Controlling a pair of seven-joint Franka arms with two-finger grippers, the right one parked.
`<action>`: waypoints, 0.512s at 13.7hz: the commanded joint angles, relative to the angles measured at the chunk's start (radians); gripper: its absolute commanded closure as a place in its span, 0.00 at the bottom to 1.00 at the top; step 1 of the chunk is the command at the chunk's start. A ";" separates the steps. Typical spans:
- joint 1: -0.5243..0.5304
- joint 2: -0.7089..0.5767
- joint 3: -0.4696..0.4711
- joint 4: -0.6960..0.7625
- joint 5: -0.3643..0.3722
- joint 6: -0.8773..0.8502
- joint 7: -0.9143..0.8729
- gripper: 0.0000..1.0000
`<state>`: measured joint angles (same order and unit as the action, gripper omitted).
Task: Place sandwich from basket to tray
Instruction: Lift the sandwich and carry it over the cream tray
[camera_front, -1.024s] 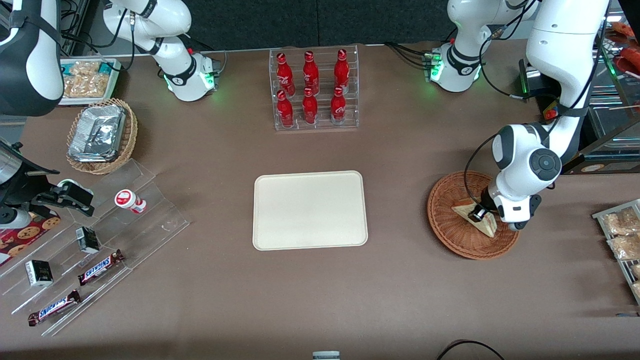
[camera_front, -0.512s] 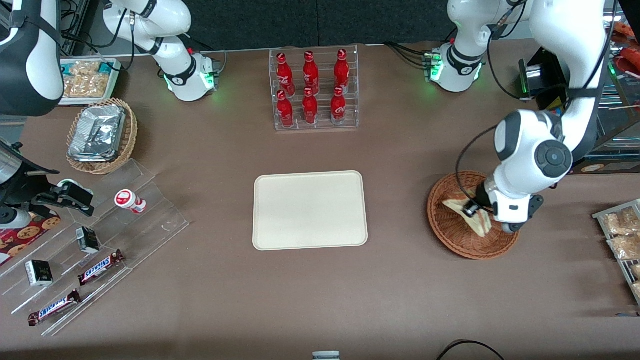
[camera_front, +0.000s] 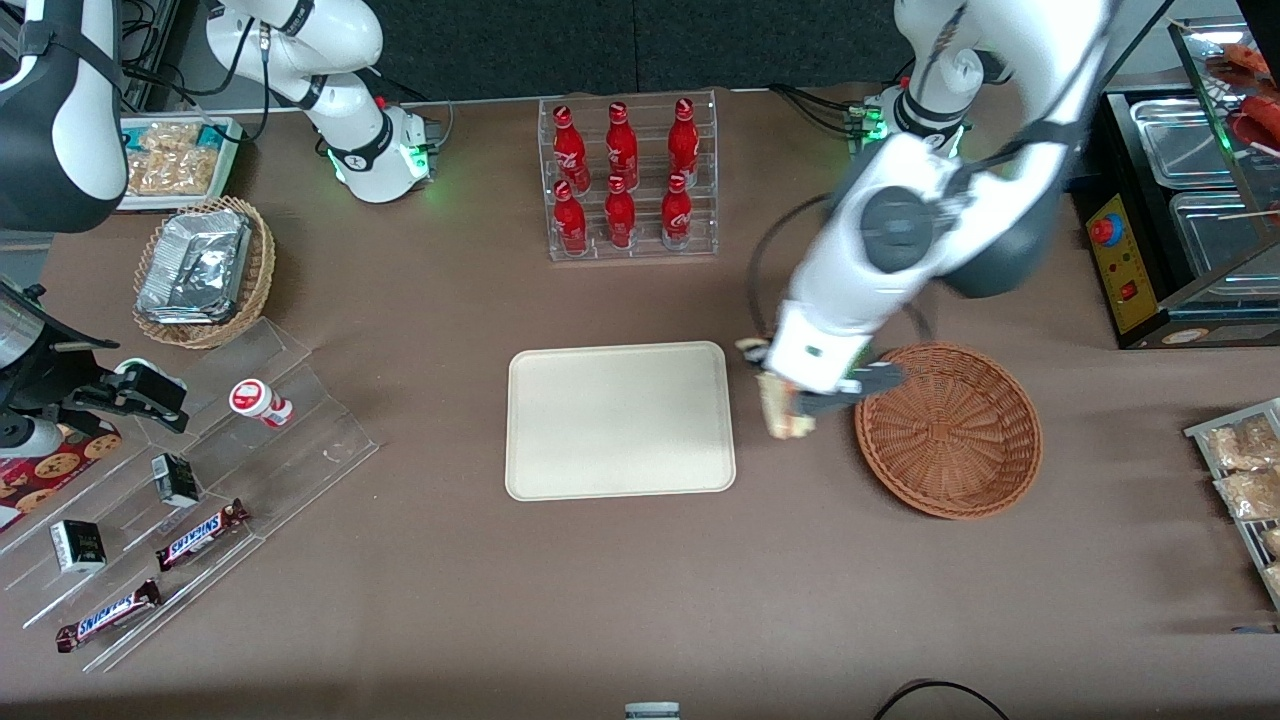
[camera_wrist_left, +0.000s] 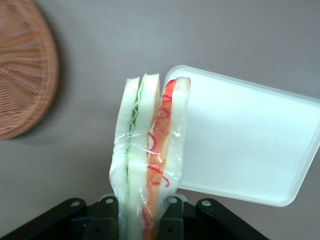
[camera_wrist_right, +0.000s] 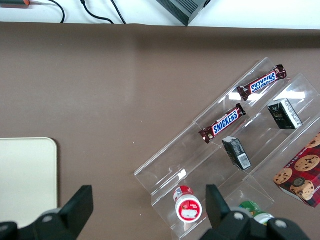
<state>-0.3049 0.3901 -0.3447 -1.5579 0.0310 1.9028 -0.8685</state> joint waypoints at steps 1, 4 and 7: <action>-0.120 0.200 0.006 0.215 0.050 -0.018 0.013 0.96; -0.224 0.347 0.013 0.349 0.058 -0.010 -0.001 0.96; -0.264 0.439 0.021 0.378 0.116 0.069 -0.069 0.95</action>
<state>-0.5430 0.7570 -0.3353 -1.2548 0.1090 1.9470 -0.9009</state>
